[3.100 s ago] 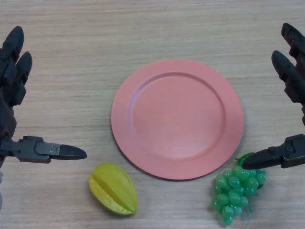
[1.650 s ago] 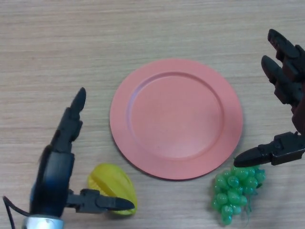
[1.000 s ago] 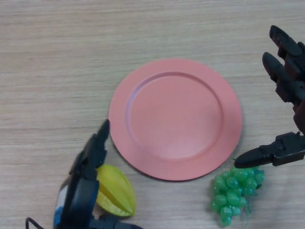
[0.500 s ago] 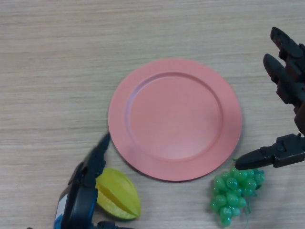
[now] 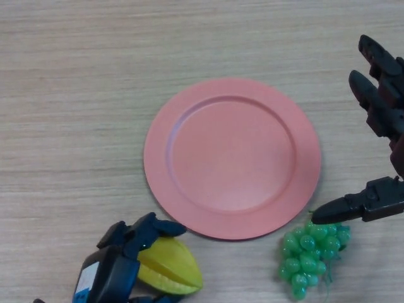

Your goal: Pick up the yellow starfruit and place it on the plate

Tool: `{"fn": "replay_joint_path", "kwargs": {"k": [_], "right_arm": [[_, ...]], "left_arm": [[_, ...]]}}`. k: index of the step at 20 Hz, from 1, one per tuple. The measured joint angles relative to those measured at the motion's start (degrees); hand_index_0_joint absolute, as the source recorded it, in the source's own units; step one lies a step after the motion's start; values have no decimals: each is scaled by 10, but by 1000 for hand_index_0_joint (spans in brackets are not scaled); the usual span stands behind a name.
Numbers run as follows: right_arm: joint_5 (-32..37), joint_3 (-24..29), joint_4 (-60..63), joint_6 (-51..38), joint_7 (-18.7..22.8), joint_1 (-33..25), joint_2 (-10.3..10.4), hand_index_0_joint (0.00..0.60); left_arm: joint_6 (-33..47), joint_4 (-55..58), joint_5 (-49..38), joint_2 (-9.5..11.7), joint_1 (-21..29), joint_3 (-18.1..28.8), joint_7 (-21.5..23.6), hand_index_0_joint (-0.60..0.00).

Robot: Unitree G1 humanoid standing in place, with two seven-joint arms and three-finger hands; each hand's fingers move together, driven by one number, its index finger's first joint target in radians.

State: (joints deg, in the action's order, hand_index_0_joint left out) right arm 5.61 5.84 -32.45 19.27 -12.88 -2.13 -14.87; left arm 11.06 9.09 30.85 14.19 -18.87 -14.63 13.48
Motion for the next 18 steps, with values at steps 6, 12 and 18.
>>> {"fn": "replay_joint_path", "kwargs": {"k": [6,12,18], "right_arm": [[0,0,-5,1,0,0,0,0],[12,4,-16,5,9,0,0,0],[12,12,-16,6,10,3,0,0]], "left_arm": [[-189,172,-190,-10,6,15,-116,-600],[-365,250,-256,-18,87,46,-159,-600],[-158,11,-114,-29,205,50,-199,-600]]}}
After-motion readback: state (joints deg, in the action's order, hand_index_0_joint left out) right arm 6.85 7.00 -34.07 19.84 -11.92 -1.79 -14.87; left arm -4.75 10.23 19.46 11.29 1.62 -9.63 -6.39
